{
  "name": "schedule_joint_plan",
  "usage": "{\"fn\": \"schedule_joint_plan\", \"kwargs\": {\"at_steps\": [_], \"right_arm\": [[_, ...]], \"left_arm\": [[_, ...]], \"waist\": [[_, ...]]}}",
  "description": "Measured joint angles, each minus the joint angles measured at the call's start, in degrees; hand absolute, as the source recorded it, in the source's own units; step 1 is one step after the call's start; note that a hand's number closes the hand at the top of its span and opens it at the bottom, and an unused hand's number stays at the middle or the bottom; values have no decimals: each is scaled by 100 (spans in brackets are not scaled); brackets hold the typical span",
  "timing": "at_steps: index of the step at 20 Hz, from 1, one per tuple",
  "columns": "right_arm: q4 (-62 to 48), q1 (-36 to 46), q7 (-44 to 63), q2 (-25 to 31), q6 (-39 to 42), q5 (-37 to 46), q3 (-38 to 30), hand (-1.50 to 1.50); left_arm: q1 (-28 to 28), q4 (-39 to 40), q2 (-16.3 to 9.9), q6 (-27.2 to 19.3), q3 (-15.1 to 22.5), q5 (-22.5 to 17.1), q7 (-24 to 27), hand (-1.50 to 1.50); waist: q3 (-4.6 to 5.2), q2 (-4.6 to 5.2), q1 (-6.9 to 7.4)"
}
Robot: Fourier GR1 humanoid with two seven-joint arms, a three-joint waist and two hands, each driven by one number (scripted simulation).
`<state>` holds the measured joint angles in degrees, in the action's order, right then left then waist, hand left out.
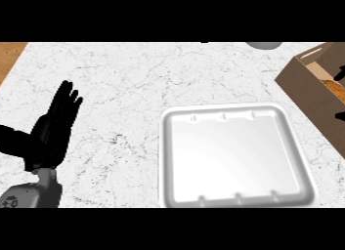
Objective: Pick the croissant from the tray and place it in the cardboard box
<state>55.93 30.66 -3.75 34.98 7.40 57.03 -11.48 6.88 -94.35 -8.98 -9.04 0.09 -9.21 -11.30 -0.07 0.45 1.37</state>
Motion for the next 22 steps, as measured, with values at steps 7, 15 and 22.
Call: {"fn": "schedule_joint_plan", "kwargs": {"at_steps": [7,15,22], "right_arm": [[-483,588,-1026,-204,-1029,-784,-753,-150],[-705,1018,-1379,-330,-477,-2460,-1907,-150],[-1016,1048,-1239,-164,353,-3830,-2904,-150]], "left_arm": [[1,-7,-54,73,-90,-58,-27,0],[-65,-15,-46,52,-133,-41,-46,0],[-112,4,-64,64,-213,-29,8,0]], "waist": [[-7,-9,-16],[-1,-45,-113],[4,-51,-147]]}}
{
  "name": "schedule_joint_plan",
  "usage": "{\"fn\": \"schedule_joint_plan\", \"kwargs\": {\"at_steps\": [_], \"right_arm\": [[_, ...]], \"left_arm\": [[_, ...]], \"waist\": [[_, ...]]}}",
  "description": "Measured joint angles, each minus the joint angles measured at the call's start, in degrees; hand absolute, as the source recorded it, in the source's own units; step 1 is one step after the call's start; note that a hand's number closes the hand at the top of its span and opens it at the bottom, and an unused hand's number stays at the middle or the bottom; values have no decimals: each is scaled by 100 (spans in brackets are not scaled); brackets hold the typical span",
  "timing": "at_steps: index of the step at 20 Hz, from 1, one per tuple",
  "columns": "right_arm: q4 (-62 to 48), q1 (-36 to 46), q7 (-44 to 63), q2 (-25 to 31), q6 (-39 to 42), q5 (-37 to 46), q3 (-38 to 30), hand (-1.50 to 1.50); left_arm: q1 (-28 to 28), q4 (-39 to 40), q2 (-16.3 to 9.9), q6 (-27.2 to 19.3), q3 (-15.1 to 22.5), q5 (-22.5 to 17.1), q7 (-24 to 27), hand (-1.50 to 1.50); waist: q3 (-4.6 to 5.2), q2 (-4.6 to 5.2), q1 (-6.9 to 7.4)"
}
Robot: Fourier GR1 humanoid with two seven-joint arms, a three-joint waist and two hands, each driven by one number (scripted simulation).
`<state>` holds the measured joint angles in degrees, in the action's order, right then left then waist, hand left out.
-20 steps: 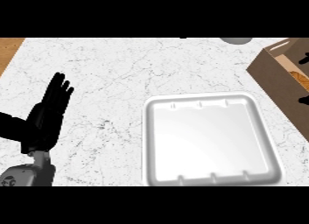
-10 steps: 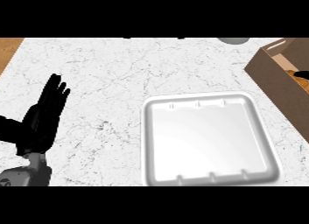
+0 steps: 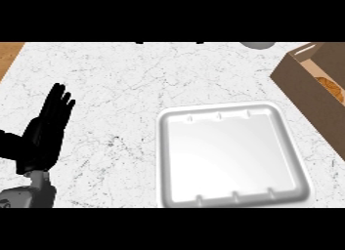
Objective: Pick the croissant from the tray and place it in the cardboard box
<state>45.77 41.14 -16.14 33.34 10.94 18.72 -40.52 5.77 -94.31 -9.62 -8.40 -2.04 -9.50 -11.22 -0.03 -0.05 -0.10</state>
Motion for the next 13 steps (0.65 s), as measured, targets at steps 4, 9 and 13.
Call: {"fn": "schedule_joint_plan", "kwargs": {"at_steps": [4,9,13], "right_arm": [[-342,-54,-126,352,275,-494,-357,-150],[-802,-325,-509,813,527,-934,-643,-150],[-1436,-385,-1008,1207,629,-1082,-696,-150]], "left_arm": [[114,93,54,11,26,26,-3,0],[166,40,92,-23,34,95,-66,0],[194,79,103,25,20,104,-74,0]], "waist": [[0,12,17],[-2,18,34],[-4,30,70]]}}
